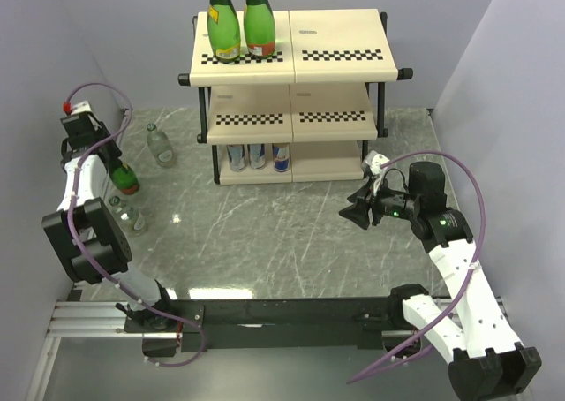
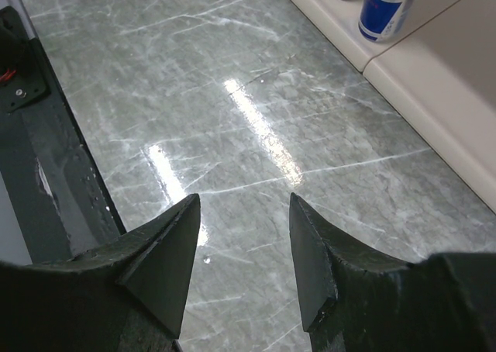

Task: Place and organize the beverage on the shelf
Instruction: Move the drink to the center of the board.

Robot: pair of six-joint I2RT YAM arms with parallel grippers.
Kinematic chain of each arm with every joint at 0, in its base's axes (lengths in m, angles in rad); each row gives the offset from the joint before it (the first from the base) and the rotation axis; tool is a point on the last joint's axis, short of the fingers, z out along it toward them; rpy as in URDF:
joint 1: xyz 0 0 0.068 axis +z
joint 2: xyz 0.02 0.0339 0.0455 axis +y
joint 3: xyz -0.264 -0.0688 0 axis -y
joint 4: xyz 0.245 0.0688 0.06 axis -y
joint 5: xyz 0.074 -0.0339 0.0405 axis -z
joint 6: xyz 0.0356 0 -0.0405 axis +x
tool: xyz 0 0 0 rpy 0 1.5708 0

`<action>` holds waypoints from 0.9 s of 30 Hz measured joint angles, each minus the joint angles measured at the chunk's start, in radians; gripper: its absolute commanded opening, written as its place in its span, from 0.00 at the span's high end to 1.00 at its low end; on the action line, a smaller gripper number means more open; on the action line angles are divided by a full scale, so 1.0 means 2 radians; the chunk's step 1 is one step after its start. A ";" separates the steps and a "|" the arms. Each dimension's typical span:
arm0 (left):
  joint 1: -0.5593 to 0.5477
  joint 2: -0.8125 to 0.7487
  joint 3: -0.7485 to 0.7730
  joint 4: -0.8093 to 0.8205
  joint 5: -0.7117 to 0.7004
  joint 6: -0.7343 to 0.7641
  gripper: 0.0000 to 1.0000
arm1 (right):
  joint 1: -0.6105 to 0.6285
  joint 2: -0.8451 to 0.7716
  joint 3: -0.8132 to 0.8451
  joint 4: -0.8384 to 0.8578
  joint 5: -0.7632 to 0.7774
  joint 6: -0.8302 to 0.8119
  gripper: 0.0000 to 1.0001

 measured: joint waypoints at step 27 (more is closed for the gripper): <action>-0.216 -0.252 -0.117 -0.066 -0.002 -0.040 0.99 | 0.000 0.001 0.000 0.000 0.004 -0.002 0.43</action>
